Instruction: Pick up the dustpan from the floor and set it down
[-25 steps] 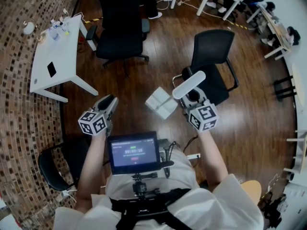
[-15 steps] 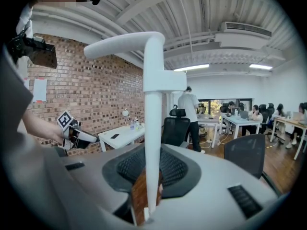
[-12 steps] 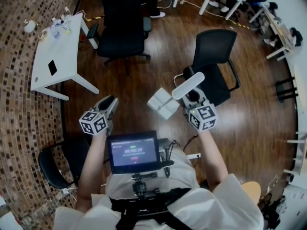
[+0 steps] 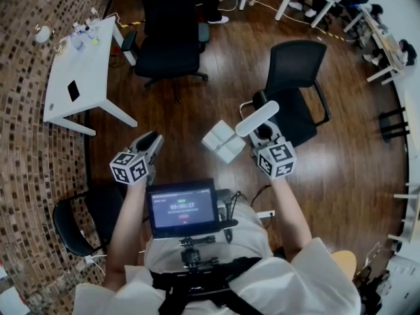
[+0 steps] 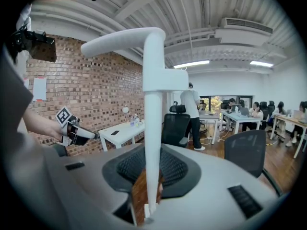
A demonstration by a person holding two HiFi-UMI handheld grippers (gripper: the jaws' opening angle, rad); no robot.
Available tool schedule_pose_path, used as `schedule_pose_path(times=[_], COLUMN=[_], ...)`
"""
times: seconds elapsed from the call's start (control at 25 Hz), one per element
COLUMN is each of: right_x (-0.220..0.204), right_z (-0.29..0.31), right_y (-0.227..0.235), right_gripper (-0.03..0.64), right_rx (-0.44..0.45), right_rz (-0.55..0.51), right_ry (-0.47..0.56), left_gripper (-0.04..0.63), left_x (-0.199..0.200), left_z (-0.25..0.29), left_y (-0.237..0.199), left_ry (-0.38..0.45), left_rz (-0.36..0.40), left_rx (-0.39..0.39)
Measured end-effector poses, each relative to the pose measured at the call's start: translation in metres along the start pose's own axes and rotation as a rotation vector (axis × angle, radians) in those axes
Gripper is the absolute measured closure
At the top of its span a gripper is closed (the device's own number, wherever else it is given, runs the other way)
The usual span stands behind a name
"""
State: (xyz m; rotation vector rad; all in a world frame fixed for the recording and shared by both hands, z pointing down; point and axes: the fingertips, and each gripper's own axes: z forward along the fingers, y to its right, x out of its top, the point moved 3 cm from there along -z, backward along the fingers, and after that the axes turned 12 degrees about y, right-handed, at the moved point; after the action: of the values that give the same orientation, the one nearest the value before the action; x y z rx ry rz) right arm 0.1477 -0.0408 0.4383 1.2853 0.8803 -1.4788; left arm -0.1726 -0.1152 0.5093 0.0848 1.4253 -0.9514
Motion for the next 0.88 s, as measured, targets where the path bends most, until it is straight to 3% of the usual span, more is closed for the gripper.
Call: schedule_pose_path(times=[0.88], right_x=[-0.044], right_z=[0.0], right_y=[0.016], right_gripper=[0.515], right_rx=[-0.013], right_rz=[0.017], right_ry=[-0.065], left_gripper=[0.5], left_x=[-0.02], left_z=[0.001], left_y=[-0.002], left_ry=[-0.041], left_rz=[-0.003], left_rx=[0.029])
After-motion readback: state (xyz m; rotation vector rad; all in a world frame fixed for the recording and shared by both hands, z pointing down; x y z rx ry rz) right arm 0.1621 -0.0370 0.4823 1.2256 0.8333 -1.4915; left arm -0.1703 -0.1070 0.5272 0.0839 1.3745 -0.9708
